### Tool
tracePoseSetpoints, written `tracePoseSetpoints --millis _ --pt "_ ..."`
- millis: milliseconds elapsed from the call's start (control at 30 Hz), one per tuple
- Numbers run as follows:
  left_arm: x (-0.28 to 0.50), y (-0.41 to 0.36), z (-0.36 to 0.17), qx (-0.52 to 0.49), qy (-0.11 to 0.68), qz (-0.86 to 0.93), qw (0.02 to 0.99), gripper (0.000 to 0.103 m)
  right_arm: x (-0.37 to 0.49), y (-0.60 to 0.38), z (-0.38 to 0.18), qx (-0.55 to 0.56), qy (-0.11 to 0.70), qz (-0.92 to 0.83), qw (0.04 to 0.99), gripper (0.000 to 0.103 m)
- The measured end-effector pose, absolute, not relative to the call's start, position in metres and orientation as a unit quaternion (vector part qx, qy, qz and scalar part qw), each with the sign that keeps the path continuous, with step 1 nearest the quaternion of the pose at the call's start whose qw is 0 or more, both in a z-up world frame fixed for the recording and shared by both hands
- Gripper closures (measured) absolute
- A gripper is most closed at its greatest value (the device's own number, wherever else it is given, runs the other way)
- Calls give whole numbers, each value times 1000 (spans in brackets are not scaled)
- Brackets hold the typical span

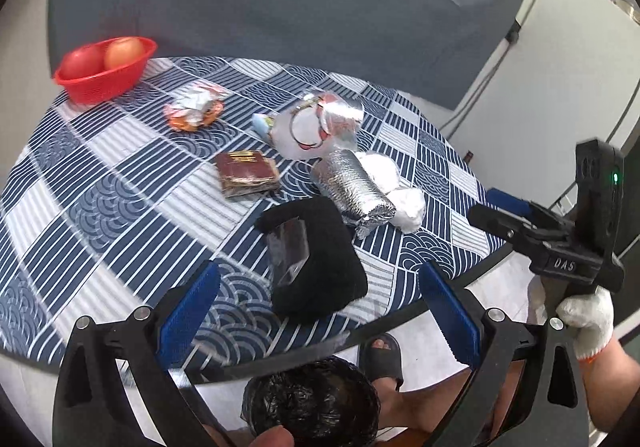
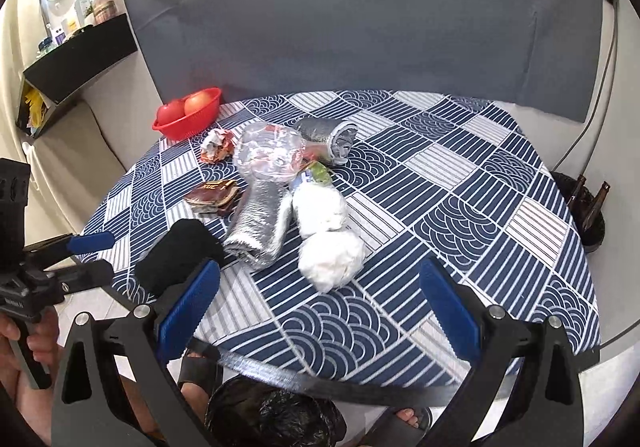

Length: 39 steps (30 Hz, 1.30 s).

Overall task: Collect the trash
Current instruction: 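Grasp the black cloth with the left tool while the right tool grasps a white plastic ball, then carry both held items down over the trash bin and open both tools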

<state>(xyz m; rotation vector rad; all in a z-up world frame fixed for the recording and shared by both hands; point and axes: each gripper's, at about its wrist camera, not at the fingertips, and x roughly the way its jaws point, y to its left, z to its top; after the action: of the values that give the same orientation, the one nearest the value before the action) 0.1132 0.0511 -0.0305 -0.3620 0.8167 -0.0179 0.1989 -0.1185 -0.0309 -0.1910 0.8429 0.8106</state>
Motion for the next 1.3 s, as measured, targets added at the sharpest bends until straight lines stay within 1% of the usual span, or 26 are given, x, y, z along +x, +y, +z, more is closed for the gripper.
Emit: tracePoseSetpoints --millis 233,333,533,567,600,633,667,700,767,833,867,900,1067,1300 --pt "151 43 -52 -157 443 -23 882 7 229 -99 -52 -125 424 412 797 4" --pt "158 46 -57 -158 446 -10 881 8 240 -91 -68 -147 438 422 780 4" --pt "170 52 -69 -171 466 0 868 8 250 -79 -83 -149 451 439 763 4" --pt "170 51 -69 -171 466 -1 868 9 252 -77 -84 -146 453 442 760 4" --pt "171 51 -68 -171 465 -1 869 14 252 -77 -84 -145 453 444 759 4" --pt "172 51 -68 -170 467 -1 868 17 253 -76 -85 -145 455 445 758 4" --pt "173 51 -69 -170 469 1 867 21 254 -76 -87 -147 456 446 756 6" --pt "175 52 -71 -171 472 3 865 26 255 -75 -88 -149 457 446 755 11" --pt "178 53 -73 -172 477 3 862 33 258 -74 -91 -152 463 444 752 15" --pt "180 53 -74 -171 480 2 860 36 259 -73 -92 -151 465 449 748 28" --pt "180 52 -73 -171 479 1 861 41 259 -73 -93 -154 466 447 748 40" --pt "180 52 -72 -167 478 2 862 42 260 -73 -93 -156 466 444 749 44" --pt "177 52 -70 -167 473 4 865 50 260 -75 -90 -156 463 441 753 46" --pt "167 47 -58 -168 451 4 876 52 250 -87 -80 -148 457 436 761 47"
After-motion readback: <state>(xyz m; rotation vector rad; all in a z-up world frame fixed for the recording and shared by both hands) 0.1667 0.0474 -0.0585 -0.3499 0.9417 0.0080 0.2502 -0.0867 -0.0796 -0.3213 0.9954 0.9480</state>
